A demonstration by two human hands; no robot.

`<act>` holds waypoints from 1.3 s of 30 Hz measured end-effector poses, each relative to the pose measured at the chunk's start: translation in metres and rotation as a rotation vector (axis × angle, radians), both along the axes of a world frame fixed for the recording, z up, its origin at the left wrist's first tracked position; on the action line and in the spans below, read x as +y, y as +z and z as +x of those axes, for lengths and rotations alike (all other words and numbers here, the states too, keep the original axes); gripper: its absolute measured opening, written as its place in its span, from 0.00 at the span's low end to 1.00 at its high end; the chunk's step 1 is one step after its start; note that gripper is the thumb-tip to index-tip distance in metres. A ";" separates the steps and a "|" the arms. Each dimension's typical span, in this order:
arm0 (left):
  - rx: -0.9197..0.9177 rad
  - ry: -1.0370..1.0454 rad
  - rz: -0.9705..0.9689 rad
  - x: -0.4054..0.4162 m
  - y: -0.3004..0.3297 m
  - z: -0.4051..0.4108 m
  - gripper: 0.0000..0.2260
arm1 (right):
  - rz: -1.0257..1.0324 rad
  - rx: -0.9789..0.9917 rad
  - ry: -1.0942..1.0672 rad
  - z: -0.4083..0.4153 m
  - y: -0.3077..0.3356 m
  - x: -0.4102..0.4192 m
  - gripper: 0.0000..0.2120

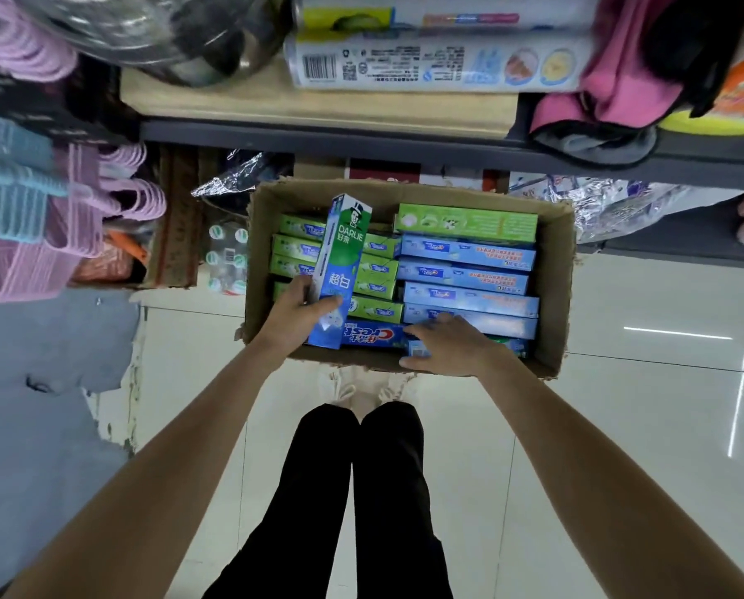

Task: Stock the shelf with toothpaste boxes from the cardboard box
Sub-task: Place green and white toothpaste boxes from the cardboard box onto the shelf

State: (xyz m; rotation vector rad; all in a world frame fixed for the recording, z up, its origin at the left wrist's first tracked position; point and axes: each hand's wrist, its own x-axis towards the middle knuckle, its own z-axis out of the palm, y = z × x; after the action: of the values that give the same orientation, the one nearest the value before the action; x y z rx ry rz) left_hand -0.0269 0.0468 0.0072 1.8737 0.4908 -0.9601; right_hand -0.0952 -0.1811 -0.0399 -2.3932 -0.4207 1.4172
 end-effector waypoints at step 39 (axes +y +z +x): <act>-0.217 -0.090 -0.226 -0.010 0.319 -0.065 0.37 | 0.919 -0.023 -1.633 0.022 0.378 0.043 0.03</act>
State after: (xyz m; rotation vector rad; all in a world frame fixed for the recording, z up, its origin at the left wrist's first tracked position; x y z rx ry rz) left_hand -0.0916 0.0364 0.3259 1.7789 0.1621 -0.8212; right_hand -0.0736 -0.1383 0.3386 -1.1707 0.6576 0.2444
